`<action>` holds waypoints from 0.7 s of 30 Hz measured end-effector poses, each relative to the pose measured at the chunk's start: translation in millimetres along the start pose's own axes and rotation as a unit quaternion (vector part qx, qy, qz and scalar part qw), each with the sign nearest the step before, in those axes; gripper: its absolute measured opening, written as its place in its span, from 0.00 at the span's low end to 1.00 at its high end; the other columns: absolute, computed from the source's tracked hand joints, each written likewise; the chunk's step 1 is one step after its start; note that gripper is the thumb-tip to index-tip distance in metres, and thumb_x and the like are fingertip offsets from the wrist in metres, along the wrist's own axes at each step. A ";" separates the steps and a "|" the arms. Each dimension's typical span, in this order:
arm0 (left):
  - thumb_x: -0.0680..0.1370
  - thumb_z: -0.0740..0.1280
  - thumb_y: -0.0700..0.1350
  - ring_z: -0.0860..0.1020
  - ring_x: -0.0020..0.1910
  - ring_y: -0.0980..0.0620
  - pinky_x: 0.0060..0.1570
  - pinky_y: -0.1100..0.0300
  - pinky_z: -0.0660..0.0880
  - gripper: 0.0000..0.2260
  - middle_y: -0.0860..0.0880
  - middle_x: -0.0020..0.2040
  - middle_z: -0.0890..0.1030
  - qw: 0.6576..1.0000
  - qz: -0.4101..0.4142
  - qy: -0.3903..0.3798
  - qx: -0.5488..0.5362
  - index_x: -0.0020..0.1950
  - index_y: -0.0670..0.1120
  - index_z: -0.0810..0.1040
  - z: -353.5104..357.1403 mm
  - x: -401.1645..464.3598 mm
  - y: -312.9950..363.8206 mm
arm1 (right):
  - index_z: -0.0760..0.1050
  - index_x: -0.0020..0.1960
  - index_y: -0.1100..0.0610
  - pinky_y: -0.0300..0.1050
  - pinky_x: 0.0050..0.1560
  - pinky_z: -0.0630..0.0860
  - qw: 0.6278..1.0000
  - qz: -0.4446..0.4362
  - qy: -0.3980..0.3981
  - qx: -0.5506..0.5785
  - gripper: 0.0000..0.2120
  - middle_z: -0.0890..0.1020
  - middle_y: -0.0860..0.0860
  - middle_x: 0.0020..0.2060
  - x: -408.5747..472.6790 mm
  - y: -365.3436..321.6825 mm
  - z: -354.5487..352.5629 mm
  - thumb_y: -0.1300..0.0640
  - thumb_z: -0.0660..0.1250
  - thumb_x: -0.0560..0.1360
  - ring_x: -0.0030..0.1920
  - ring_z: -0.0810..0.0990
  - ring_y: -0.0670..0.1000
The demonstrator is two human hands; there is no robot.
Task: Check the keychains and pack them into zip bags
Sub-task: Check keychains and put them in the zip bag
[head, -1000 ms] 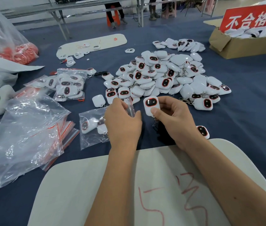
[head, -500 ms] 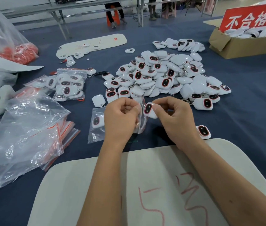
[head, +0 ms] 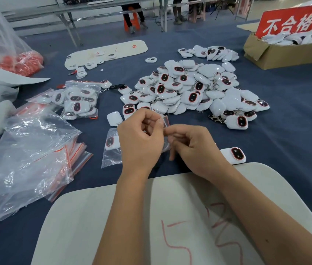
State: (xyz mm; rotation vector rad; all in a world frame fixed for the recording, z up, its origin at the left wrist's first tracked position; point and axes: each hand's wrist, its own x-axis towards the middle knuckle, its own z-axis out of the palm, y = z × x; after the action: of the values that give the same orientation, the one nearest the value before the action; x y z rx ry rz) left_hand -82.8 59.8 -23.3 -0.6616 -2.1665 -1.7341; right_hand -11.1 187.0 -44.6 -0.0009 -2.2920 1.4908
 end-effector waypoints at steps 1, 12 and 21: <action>0.74 0.70 0.36 0.77 0.32 0.59 0.34 0.66 0.74 0.05 0.55 0.34 0.80 1.000 -0.002 0.000 0.003 0.41 0.46 0.81 1.2 0.1 -0.5 | 0.84 0.53 0.51 0.41 0.40 0.77 0.998 -0.011 0.030 -0.050 0.15 0.83 0.44 0.33 -1.0 -1.6 0.7 0.69 0.66 0.80 0.32 0.82 0.50; 0.78 0.67 0.39 0.77 0.39 0.48 0.42 0.46 0.76 0.05 0.51 0.37 0.79 0.978 0.019 -0.060 0.199 0.41 0.46 0.76 31.3 -11.7 7.8 | 0.76 0.58 0.54 0.57 0.56 0.72 0.818 0.242 0.128 -0.506 0.17 0.80 0.56 0.58 -2.8 -18.7 -21.9 0.41 0.66 0.79 0.62 0.73 0.62; 0.77 0.69 0.41 0.79 0.38 0.49 0.42 0.51 0.77 0.04 0.52 0.39 0.81 0.971 -0.030 0.126 0.203 0.43 0.47 0.79 13.3 -1.3 2.7 | 0.71 0.55 0.55 0.50 0.46 0.70 0.872 0.210 0.080 -0.435 0.14 0.83 0.55 0.49 0.3 -10.5 -25.8 0.44 0.66 0.82 0.51 0.81 0.62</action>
State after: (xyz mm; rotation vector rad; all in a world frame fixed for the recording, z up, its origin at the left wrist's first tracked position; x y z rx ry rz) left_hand -79.6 73.0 -24.8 -0.2576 -2.2716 -1.2556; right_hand -0.6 205.2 -26.3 -0.8814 -2.7069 0.4377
